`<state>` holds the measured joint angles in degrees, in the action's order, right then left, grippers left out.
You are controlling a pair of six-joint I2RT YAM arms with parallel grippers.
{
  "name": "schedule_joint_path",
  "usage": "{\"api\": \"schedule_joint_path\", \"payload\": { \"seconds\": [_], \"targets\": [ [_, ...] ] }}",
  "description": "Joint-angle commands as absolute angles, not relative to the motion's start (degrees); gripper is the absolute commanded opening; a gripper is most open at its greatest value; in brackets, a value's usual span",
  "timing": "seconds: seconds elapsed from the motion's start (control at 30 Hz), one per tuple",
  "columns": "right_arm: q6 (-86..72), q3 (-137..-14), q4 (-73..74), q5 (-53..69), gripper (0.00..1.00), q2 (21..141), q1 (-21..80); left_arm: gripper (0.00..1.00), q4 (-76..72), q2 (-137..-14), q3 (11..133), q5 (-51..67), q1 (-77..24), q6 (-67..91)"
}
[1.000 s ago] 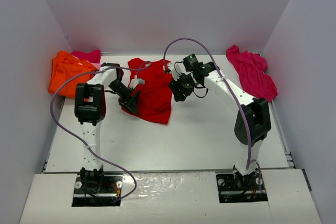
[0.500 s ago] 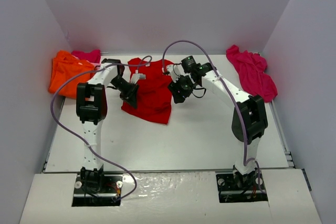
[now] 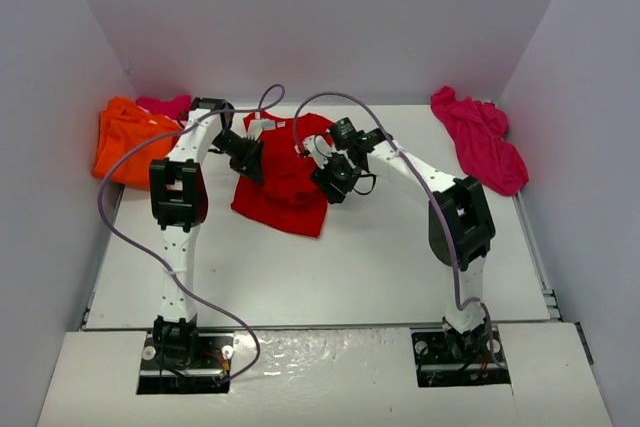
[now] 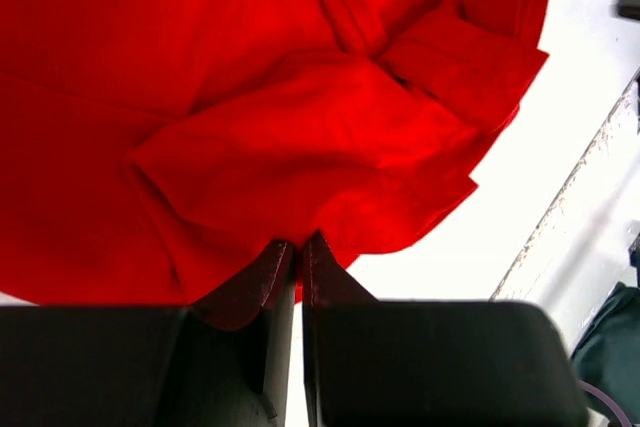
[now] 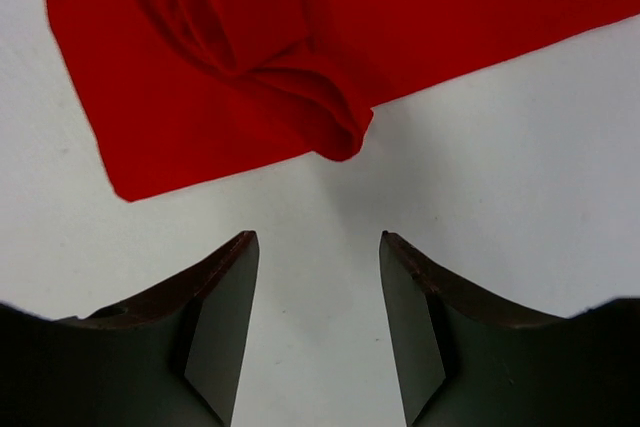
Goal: Fold and stack the t-shirts
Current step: Fold the folded rectangular tshirt in 1/3 of the way
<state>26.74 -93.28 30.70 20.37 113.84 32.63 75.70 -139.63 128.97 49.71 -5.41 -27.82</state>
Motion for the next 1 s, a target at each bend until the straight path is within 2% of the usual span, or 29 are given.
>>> {"api": "schedule_joint_path", "payload": {
  "seconds": [0.0,0.47,0.5,0.7,0.97],
  "targets": [
    [31.34,-93.19,26.81,11.09,0.49,115.1,35.77,0.0,80.51,-138.25,131.84,52.18,-4.19,-26.57],
    [36.84,-95.58,21.8,0.39,0.48,117.64,40.39,0.0,79.9,-137.86,131.62,52.68,-3.2,-25.93],
    [36.93,-95.86,21.78,0.55,0.46,118.02,40.66,0.0,79.7,-137.92,131.68,52.73,-3.14,-25.65],
    [37.53,-97.95,21.53,1.47,0.01,121.01,42.32,0.0,79.65,-138.25,133.27,53.36,-2.81,-24.39],
    [37.54,-99.93,21.36,1.49,0.0,121.8,42.44,0.0,79.08,-136.92,133.59,53.8,-1.98,-23.16]
  ]
}}
